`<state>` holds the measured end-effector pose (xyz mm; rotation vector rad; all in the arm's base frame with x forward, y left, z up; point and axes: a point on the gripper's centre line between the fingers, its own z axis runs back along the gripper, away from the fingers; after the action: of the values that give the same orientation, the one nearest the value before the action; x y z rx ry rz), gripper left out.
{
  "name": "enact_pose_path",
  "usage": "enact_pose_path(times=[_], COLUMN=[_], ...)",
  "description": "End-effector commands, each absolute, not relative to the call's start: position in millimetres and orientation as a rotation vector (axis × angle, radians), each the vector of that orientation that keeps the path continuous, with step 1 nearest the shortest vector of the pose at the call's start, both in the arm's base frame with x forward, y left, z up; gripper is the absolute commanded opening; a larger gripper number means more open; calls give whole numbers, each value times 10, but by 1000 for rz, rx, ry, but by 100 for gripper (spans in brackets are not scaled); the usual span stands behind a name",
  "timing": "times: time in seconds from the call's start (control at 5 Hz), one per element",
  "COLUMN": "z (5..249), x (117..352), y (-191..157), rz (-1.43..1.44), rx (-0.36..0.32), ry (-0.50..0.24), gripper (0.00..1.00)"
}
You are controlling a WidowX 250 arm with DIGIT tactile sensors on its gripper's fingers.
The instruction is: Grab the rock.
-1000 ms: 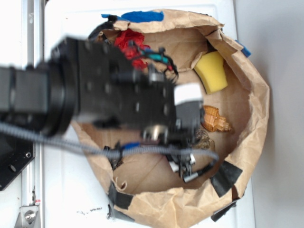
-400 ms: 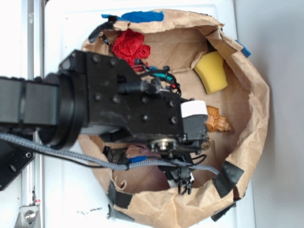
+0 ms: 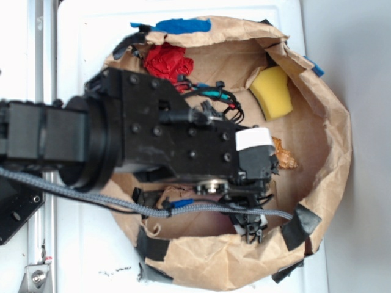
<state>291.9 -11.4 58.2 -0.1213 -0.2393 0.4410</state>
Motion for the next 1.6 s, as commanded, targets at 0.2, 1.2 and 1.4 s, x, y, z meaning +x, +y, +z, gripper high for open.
enact_pose_path(times=[0.2,1.2,1.4], z=[696,651,662], x=[3029,3156,3115], y=[240,83,23], rz=[464,491,487], rx=[-132,-198,-210], ry=[-355,-262,-240], gripper=[100,100,100])
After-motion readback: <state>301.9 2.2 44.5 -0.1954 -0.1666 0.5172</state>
